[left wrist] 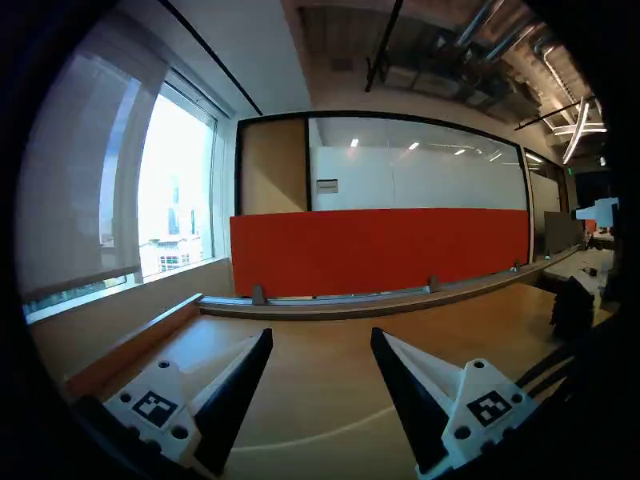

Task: Fold towel

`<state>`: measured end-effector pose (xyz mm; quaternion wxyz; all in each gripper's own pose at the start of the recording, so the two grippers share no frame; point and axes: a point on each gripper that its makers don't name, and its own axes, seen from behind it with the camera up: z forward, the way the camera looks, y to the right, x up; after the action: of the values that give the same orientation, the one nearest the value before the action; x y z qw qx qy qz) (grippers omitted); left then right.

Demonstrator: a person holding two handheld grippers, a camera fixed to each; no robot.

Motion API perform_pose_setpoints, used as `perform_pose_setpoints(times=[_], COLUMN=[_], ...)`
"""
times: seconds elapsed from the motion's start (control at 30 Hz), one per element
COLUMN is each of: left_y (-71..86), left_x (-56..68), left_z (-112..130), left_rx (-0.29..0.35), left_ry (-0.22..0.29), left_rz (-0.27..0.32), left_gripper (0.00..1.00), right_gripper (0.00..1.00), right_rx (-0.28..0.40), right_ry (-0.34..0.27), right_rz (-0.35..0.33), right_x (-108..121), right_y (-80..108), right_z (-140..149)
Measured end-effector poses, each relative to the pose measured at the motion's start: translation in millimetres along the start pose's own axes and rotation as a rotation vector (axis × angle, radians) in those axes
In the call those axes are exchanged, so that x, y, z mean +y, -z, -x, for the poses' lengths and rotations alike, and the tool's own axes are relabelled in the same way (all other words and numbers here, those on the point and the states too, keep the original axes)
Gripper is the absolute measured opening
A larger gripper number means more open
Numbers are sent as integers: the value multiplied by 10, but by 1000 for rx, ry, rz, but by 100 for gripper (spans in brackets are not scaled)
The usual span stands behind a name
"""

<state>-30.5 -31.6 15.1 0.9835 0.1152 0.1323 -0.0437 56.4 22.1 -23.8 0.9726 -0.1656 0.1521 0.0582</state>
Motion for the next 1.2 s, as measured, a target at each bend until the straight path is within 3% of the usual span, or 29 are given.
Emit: perform_pose_setpoints(times=[0.57, 1.2], left_y=[10, 29], left_x=[-132, -168], left_z=[730, 1021], left_rx=[25, 39], left_ry=[11, 47], left_rz=[-35, -48], left_gripper=[91, 91], right_gripper=[92, 92], right_rx=[14, 12], right_ry=[31, 58], right_rz=[-16, -19], right_x=[-156, -239], right_y=[-112, -181], right_z=[496, 681])
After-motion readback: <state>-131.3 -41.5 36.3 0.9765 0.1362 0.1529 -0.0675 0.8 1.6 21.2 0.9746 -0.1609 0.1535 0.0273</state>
